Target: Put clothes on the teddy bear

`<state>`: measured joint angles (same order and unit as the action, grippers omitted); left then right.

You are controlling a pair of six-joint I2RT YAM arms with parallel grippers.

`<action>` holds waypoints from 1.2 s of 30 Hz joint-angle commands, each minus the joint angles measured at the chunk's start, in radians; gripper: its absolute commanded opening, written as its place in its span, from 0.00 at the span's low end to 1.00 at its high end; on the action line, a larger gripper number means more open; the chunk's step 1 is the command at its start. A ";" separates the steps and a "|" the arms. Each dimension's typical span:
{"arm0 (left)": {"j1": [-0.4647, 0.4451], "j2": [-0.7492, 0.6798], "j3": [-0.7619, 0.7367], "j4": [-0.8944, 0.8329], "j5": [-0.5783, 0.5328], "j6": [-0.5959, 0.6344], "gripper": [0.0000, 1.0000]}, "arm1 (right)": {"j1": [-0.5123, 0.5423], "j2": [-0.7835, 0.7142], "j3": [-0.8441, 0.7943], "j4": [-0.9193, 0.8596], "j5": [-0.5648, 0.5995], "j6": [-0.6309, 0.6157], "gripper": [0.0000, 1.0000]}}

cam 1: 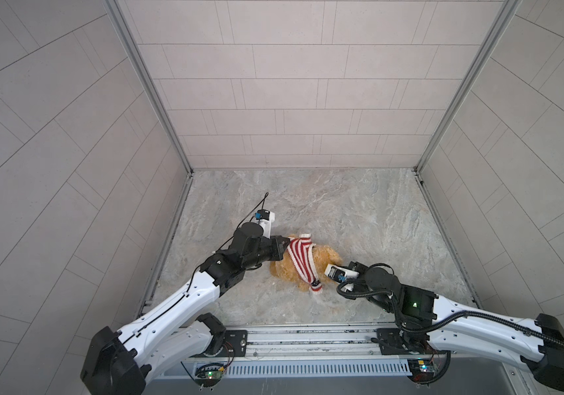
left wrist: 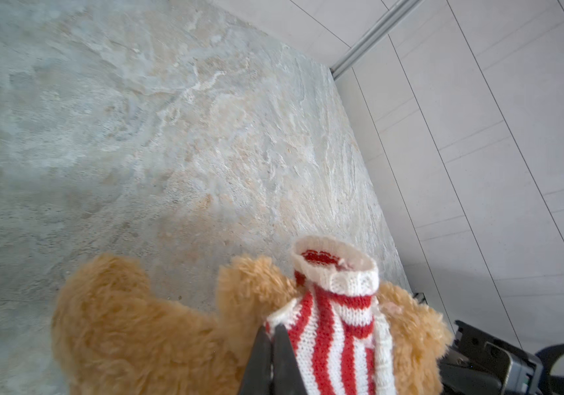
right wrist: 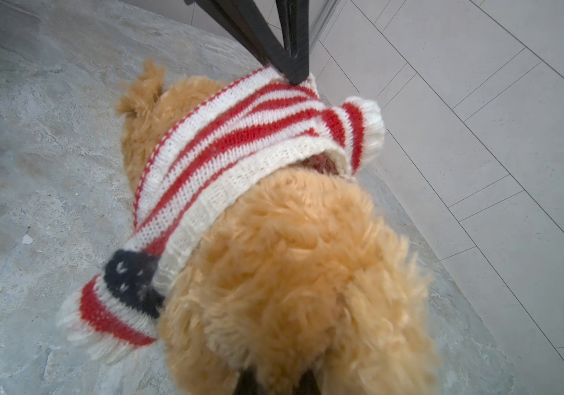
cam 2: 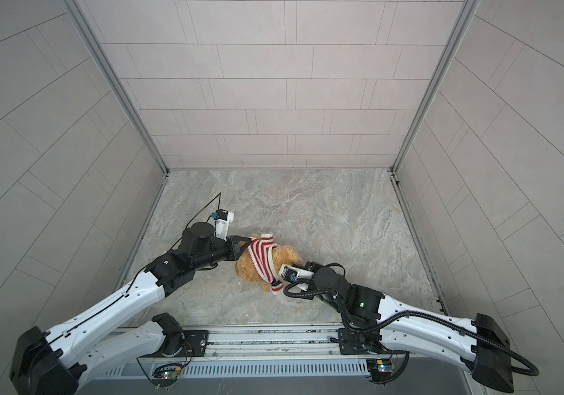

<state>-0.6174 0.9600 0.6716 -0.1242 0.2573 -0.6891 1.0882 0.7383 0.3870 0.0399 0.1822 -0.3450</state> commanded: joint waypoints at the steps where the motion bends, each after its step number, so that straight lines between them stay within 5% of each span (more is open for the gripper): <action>1: 0.051 -0.023 -0.042 0.018 -0.052 -0.028 0.00 | 0.031 -0.032 0.015 0.016 0.053 -0.044 0.00; 10: 0.108 -0.091 -0.132 0.010 -0.092 -0.074 0.00 | 0.041 -0.095 0.003 0.015 0.097 -0.034 0.00; 16: 0.108 -0.083 -0.129 0.041 0.023 -0.037 0.00 | 0.041 -0.045 0.039 0.007 0.132 -0.005 0.00; 26: -0.033 -0.123 -0.070 -0.073 0.004 0.046 0.01 | 0.041 0.099 0.153 -0.023 0.133 0.163 0.00; 31: -0.033 -0.197 -0.060 -0.182 -0.111 0.089 0.35 | 0.041 0.115 0.183 -0.054 0.116 0.225 0.00; 36: -0.060 -0.303 -0.074 -0.191 -0.143 0.073 0.37 | 0.039 0.144 0.226 -0.128 0.144 0.326 0.00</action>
<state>-0.6537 0.7094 0.5835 -0.2909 0.1619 -0.6273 1.1255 0.8730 0.5667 -0.0612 0.2989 -0.1207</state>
